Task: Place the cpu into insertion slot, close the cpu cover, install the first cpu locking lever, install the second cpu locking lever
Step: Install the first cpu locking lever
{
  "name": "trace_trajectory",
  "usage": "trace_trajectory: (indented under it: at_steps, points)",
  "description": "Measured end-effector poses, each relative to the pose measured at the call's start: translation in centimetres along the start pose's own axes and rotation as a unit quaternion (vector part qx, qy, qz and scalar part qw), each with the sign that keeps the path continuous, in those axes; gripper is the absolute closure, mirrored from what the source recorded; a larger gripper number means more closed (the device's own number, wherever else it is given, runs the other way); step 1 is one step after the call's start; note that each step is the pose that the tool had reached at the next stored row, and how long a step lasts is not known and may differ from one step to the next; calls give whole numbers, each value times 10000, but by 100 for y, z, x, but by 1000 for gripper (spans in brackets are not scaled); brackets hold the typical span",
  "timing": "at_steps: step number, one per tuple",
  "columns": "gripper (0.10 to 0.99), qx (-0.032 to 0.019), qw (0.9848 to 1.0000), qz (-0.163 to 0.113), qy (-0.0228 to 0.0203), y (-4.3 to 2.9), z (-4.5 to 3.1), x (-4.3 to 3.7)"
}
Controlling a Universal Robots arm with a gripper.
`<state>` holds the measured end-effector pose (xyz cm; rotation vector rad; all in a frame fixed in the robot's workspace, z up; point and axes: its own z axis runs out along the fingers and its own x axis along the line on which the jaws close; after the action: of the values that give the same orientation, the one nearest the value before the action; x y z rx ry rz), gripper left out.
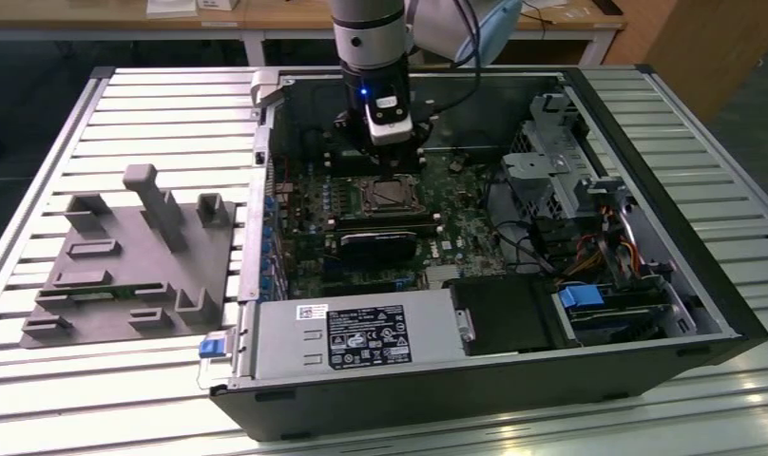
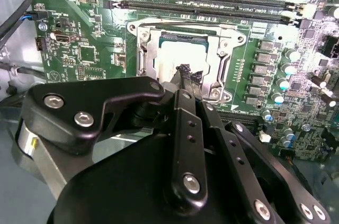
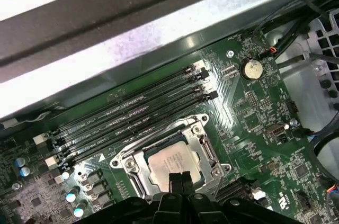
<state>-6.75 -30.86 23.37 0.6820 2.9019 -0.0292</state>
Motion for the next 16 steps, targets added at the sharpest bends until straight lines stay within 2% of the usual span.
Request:
trace_trajectory:
  at_steps: [6,8,10,11,13,16]
  points:
    - [984,38,10000,-3,77,-17,14,-83]
    - [984,68,9999,-8,140,-30,18,-104]
    - [984,99,9997,-11,227,-49,23,-124]
    - [984,107,9996,-12,254,-59,24,-133]
    - [984,114,9996,-13,274,-73,26,-145]
    - [984,114,9996,-13,275,-74,26,-146]
